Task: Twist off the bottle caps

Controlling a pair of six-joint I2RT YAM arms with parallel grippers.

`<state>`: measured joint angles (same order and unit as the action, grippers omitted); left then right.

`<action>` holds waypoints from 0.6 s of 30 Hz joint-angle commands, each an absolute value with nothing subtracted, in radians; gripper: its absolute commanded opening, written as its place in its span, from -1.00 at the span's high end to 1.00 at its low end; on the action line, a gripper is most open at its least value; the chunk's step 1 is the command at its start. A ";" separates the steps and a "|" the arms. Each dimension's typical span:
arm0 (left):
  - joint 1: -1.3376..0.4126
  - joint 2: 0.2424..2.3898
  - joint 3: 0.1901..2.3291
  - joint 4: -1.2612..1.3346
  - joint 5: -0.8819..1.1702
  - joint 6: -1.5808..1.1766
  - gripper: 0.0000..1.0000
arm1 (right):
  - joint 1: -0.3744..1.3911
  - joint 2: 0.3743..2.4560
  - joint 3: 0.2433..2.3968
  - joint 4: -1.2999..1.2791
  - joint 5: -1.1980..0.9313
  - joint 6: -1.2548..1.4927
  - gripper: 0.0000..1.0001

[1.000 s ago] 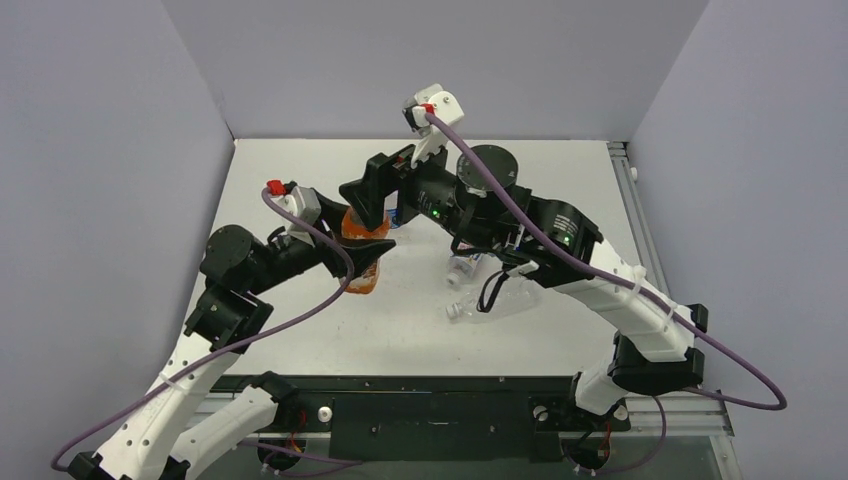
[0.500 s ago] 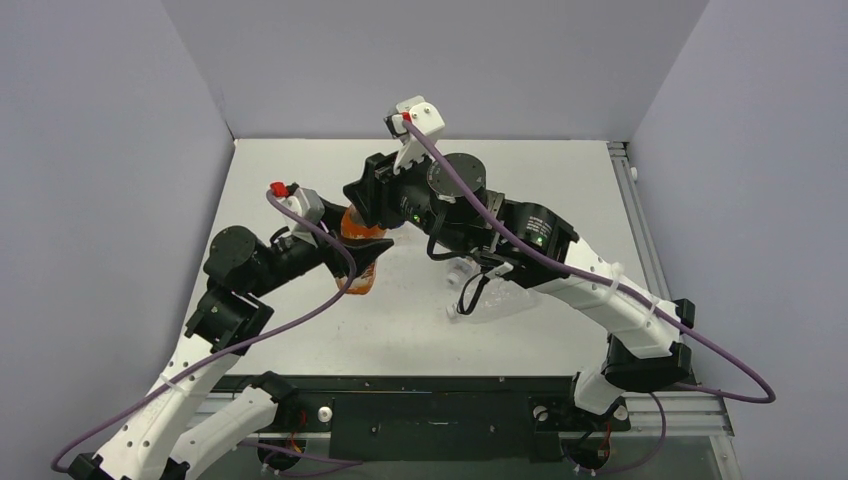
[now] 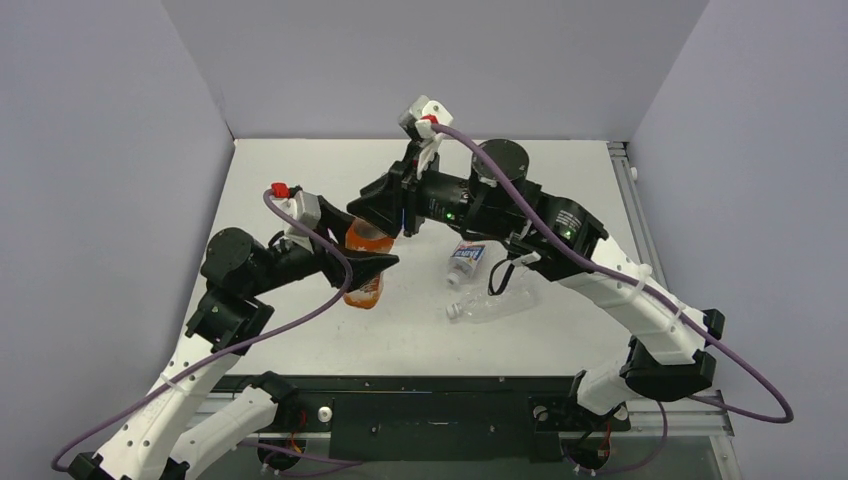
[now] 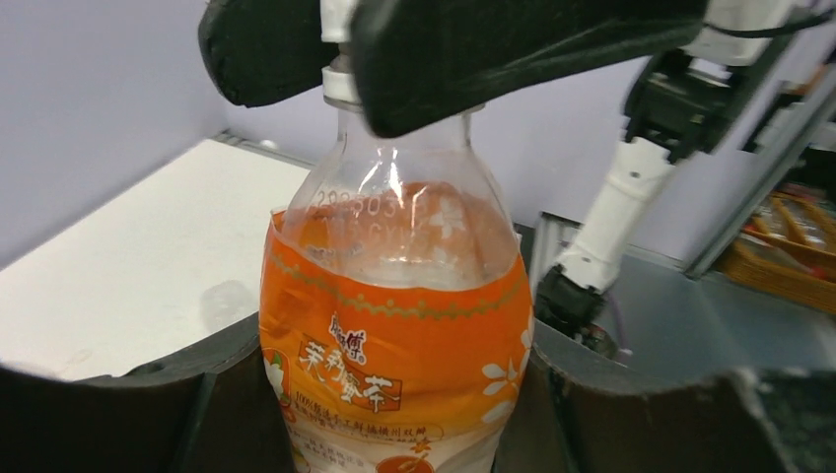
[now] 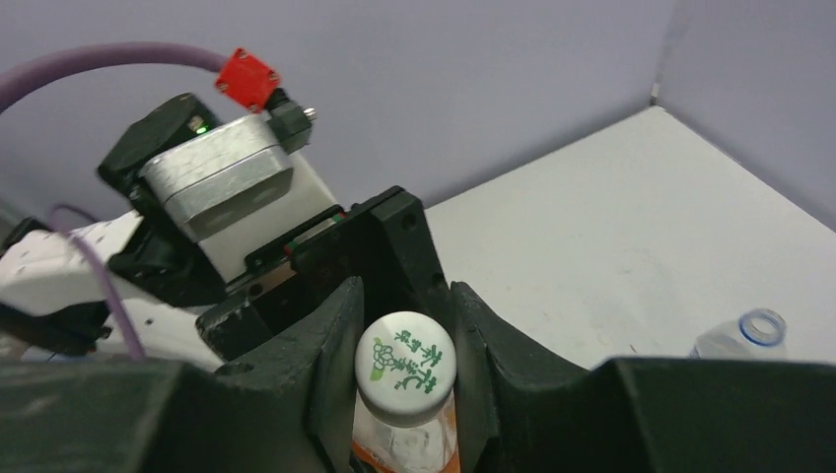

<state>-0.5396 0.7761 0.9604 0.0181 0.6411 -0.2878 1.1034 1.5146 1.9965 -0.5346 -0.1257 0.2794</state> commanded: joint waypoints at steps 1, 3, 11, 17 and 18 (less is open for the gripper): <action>-0.539 0.794 1.024 0.136 0.882 -0.467 0.82 | 1.031 1.417 1.946 -0.349 -0.668 0.285 1.00; -0.546 0.806 1.042 0.151 0.959 -0.517 0.83 | 1.006 1.398 1.907 -0.289 -0.762 0.326 1.00; -0.557 0.826 1.063 0.118 0.970 -0.473 0.91 | 0.986 1.350 1.828 -0.322 -0.482 0.306 -0.40; -0.557 0.828 1.052 0.009 0.724 -0.282 0.84 | 1.091 1.342 1.880 -0.397 0.091 0.255 -0.62; -0.557 0.826 1.047 0.006 0.690 -0.236 0.83 | 1.124 1.363 1.900 -0.437 0.172 0.245 -0.62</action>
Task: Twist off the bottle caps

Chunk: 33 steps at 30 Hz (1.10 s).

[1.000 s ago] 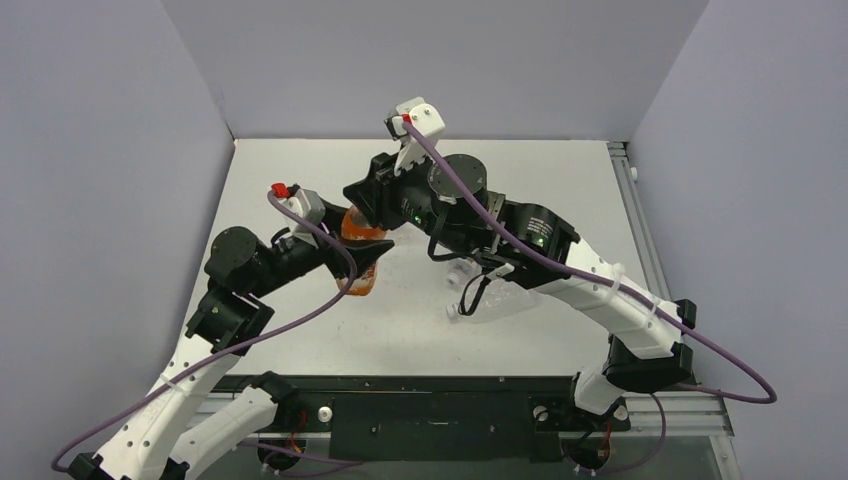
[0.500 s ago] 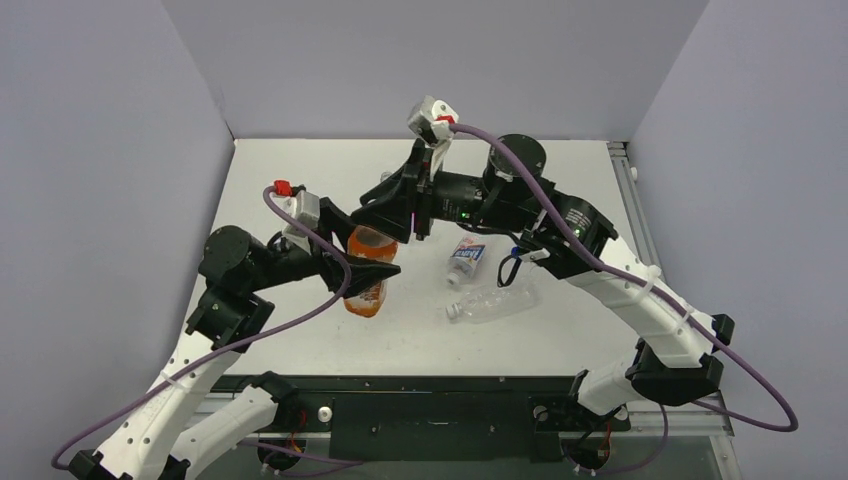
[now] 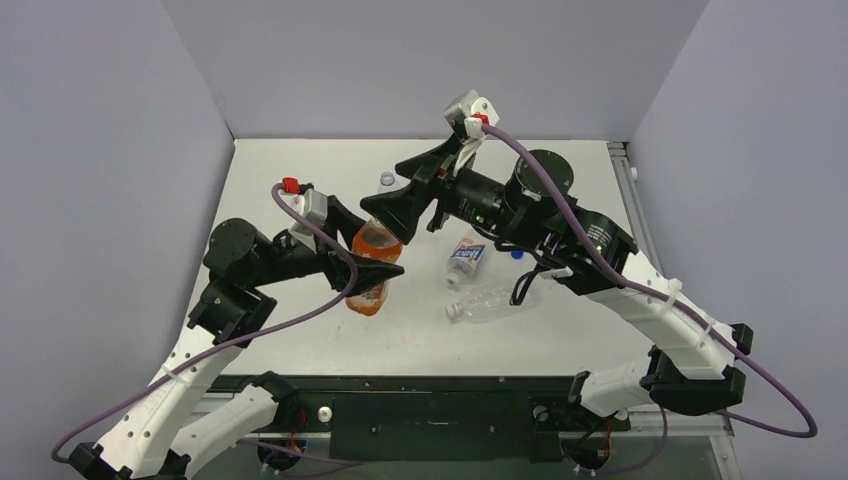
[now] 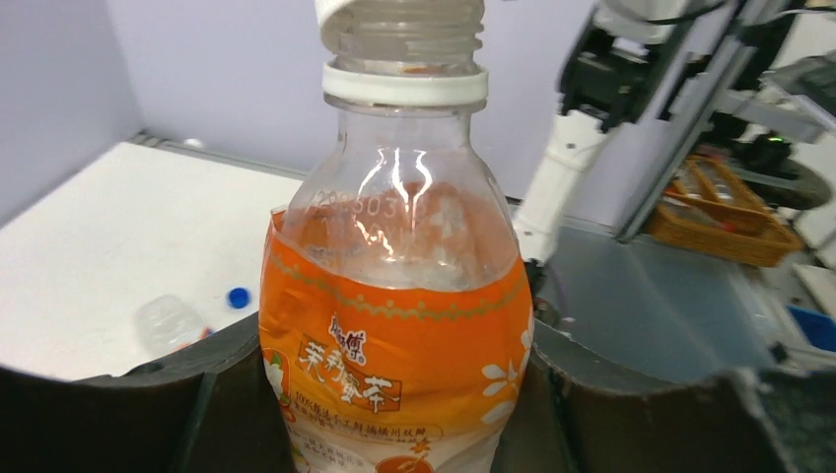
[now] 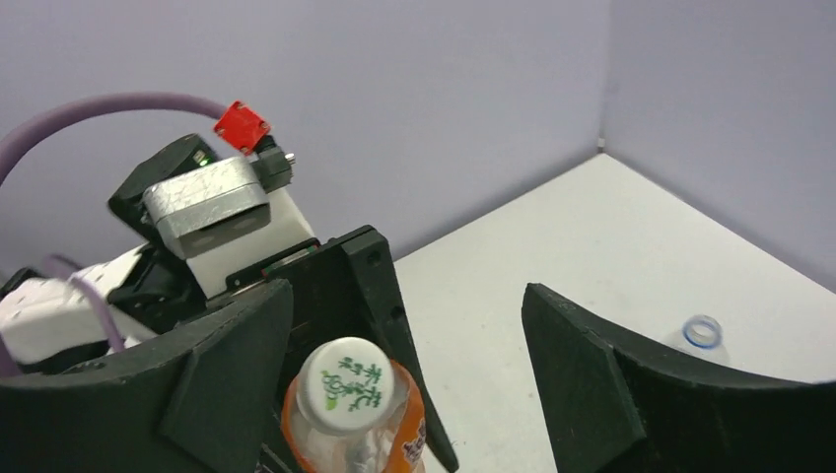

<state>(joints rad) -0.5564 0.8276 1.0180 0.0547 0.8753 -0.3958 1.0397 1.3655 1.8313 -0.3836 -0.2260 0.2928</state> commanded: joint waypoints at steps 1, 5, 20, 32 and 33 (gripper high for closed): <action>-0.557 0.826 1.043 0.003 0.626 -0.218 0.83 | 1.138 1.380 1.949 -0.459 0.210 0.244 -0.63; -0.562 0.824 1.032 0.002 0.485 -0.132 0.81 | 1.176 1.525 2.154 -0.639 0.351 0.286 -0.61; -0.567 0.789 0.994 0.007 0.450 -0.123 0.81 | 1.124 1.561 2.099 -0.579 0.134 0.420 0.20; -0.568 0.780 0.966 0.002 0.456 -0.098 0.81 | 1.091 1.475 2.003 -0.466 0.009 0.419 0.37; -0.568 0.779 0.962 -0.015 0.456 -0.098 0.81 | 1.091 1.470 2.001 -0.464 -0.007 0.418 0.31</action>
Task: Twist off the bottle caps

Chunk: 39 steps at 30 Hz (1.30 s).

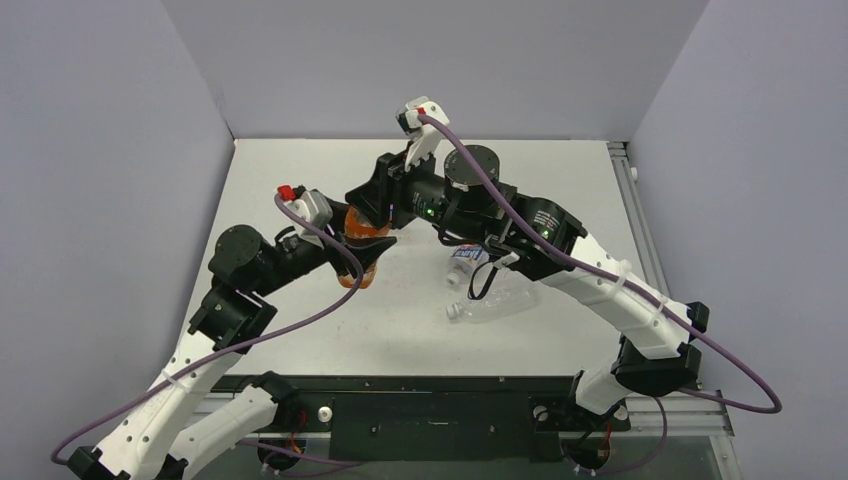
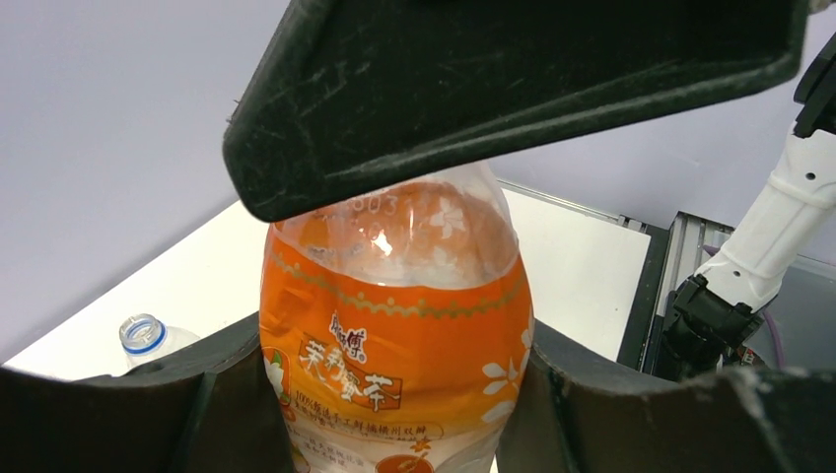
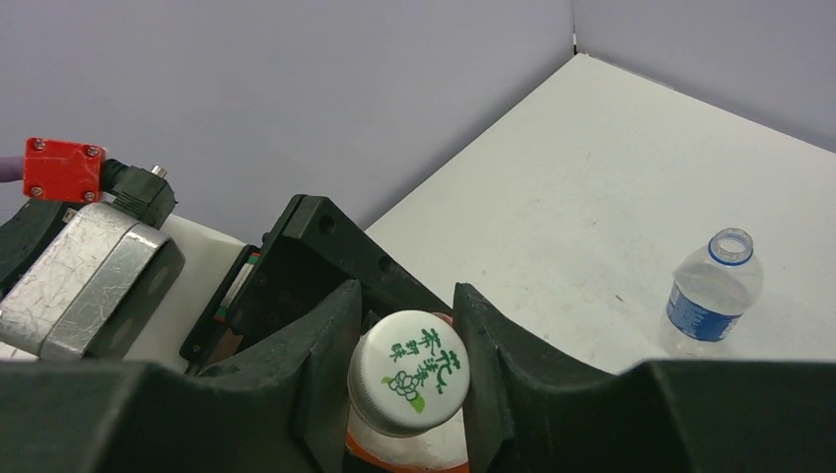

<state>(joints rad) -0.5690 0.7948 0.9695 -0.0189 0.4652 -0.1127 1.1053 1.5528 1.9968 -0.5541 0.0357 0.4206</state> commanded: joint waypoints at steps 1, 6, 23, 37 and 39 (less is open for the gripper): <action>-0.568 0.780 0.960 -0.023 0.456 -0.098 0.81 | 1.089 1.467 2.000 -0.462 -0.016 0.416 0.27; -0.568 0.782 0.955 -0.033 0.456 -0.097 0.81 | 1.085 1.457 1.987 -0.445 -0.049 0.421 0.01; -0.568 0.772 0.955 -0.002 0.461 -0.114 0.81 | 1.062 1.473 1.991 -0.517 -0.007 0.434 -0.39; -0.568 0.780 0.968 0.006 0.444 -0.137 0.81 | 1.117 1.493 1.990 -0.575 0.064 0.378 -0.31; -0.568 0.782 0.973 0.006 0.445 -0.142 0.81 | 1.116 1.492 1.990 -0.574 0.066 0.377 -0.22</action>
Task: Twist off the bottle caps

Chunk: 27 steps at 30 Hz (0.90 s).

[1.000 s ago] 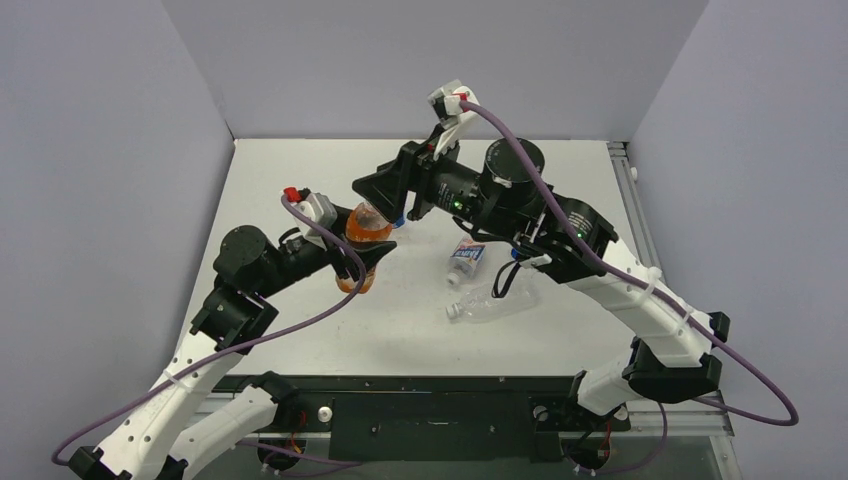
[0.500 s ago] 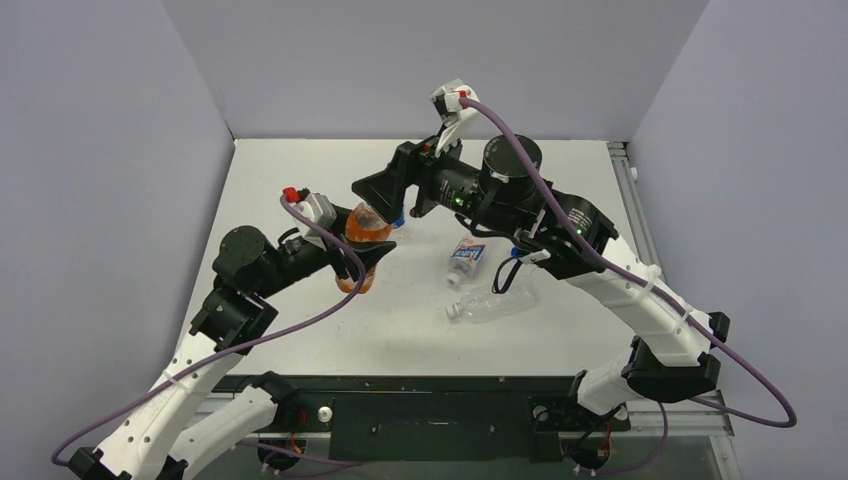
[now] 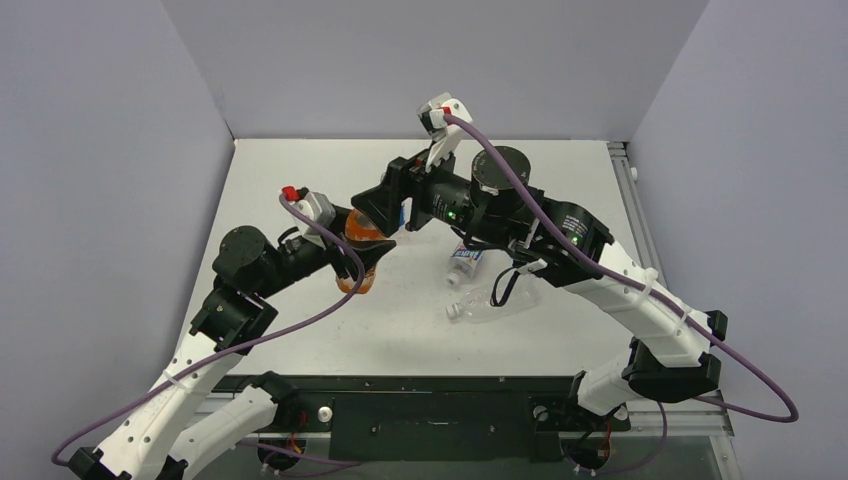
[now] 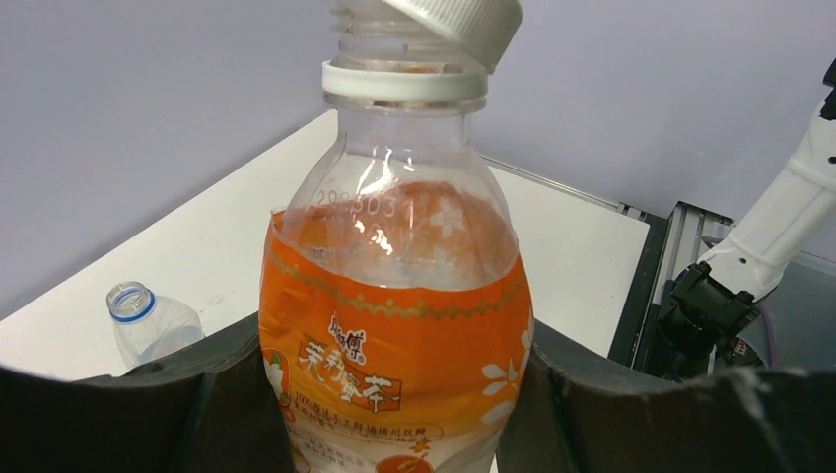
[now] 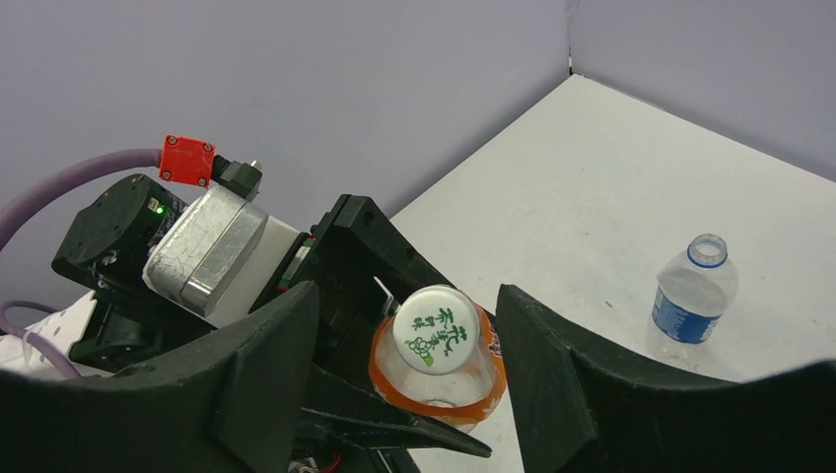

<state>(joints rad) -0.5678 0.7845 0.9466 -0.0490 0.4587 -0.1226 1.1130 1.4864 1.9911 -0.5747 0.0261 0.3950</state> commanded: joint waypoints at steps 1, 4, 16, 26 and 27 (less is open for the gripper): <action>-0.568 0.783 0.974 0.006 0.447 -0.144 0.81 | 1.116 1.491 1.992 -0.571 0.067 0.378 -0.14; -0.568 0.782 0.980 0.010 0.449 -0.151 0.81 | 1.116 1.496 2.001 -0.574 0.067 0.377 -0.03; -0.568 0.788 1.012 0.021 0.463 -0.189 0.81 | 1.115 1.529 2.033 -0.607 0.059 0.352 0.08; -0.568 0.790 0.995 0.012 0.473 -0.186 0.82 | 1.112 1.500 2.050 -0.591 0.066 0.338 0.30; -0.568 0.789 0.992 0.011 0.476 -0.185 0.81 | 1.110 1.491 2.050 -0.586 0.064 0.337 0.16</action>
<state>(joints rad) -0.5682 0.7937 0.9646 -0.0349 0.4610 -0.1795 1.1152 1.5364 2.0029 -0.6205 0.0452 0.3550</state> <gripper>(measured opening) 0.523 0.349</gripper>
